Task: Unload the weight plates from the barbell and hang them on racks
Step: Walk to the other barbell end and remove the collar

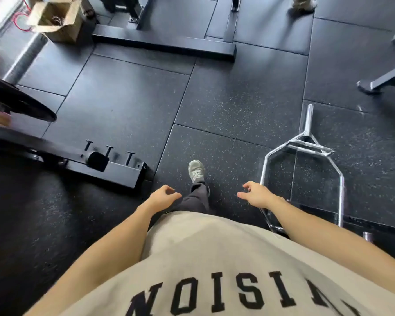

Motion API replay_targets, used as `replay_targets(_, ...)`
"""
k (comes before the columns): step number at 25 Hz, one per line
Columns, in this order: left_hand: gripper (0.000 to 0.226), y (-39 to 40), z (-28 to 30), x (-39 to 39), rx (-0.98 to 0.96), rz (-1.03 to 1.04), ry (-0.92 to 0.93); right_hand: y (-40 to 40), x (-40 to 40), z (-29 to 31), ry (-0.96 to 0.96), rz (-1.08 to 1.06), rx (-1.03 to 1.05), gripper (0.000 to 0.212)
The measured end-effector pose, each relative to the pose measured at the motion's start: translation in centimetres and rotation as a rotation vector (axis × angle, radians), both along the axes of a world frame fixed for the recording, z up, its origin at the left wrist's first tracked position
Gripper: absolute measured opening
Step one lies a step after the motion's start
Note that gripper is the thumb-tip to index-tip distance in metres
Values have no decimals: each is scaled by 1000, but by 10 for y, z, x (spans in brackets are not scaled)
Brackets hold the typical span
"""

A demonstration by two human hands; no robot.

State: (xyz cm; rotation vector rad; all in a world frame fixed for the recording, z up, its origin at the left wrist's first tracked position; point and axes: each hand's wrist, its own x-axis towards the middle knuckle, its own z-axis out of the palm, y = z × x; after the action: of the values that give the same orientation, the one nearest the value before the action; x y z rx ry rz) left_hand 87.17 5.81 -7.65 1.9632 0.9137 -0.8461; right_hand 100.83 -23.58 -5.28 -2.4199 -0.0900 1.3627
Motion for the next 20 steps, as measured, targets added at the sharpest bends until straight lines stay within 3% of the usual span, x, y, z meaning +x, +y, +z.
replay_targets(10,47,155,7,279,29,10,-14,148,303,18,-106,61,-10,55)
replay_targets(20,47,264,1,481,-14,145,69,294,555,-14,-73,248,-40,53)
